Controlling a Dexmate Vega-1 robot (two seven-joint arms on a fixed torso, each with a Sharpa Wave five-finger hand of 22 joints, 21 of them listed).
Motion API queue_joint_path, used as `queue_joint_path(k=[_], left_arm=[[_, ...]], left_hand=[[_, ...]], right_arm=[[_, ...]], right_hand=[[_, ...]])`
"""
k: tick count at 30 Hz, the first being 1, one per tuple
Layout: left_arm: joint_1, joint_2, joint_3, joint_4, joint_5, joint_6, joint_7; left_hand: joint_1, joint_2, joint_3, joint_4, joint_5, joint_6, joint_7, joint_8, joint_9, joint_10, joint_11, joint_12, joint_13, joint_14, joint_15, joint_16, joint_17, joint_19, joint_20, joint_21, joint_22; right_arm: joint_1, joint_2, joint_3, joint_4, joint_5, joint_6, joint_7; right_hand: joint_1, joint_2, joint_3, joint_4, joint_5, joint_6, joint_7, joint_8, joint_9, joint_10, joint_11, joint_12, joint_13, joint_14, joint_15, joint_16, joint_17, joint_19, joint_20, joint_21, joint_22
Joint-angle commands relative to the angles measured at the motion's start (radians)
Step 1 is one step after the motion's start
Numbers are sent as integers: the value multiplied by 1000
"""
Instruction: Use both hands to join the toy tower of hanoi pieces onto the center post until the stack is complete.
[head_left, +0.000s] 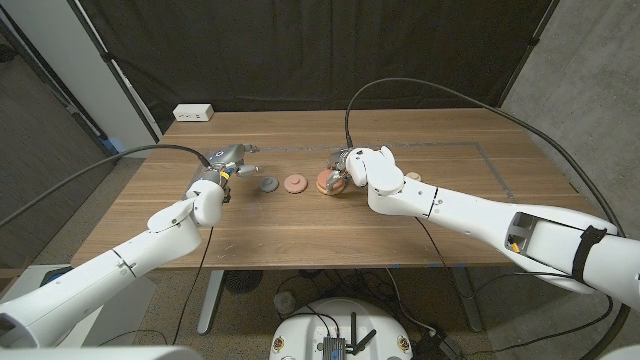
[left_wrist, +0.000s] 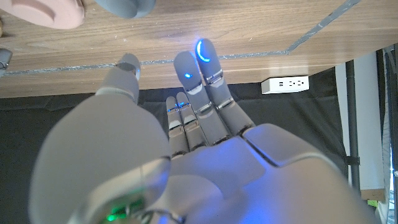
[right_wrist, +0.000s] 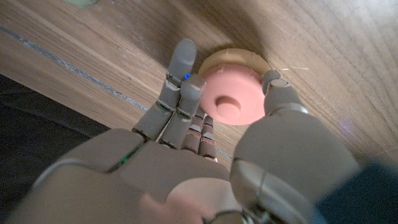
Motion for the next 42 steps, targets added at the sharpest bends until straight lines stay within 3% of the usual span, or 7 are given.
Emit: queue_joint_path(k=[1,8,19,42], left_arm=[[7,1,-6,-4,-6,1,7],[17,-1,-14,-8,-13,5,18],[39,4,-25,-42,-14,34,29],[70,35,-38,-131,6,131,23]], left_hand=[[-4,5,1,2,6,6,0,1,6,8,3,4,6,-7,-66,6,1,-6,-127,5,-2],[-9,4,0,3,6,5,1,0,6,7,2,3,8,-8,-66,6,1,-7,-127,10,-6],[-10,3,1,1,6,5,0,0,6,5,6,1,9,-8,-66,8,3,-10,-127,18,-12],[-11,3,3,0,8,1,3,-3,7,5,5,0,11,-10,-66,9,2,-16,-127,33,-22]], right_arm=[[-1,-10,7,-31,-29,-13,22],[-18,-25,26,-55,-39,-23,18],[-51,-53,73,-95,-40,-30,-8],[-170,-124,176,-202,-44,-35,-133]], right_hand=[[-6,5,-4,-2,-5,-4,1,1,-1,-4,2,3,-1,-6,-79,-7,-4,-7,-93,-1,3],[-1,10,-1,-4,-6,1,0,6,-2,-1,6,7,-5,-3,-80,-6,1,-8,-94,-2,4],[2,28,4,-2,-12,38,-18,24,-2,36,-8,24,-17,11,-80,-4,10,-4,-93,1,7],[27,56,22,-12,-9,103,-36,50,2,92,-32,41,-27,55,-80,23,30,23,-95,15,12]])
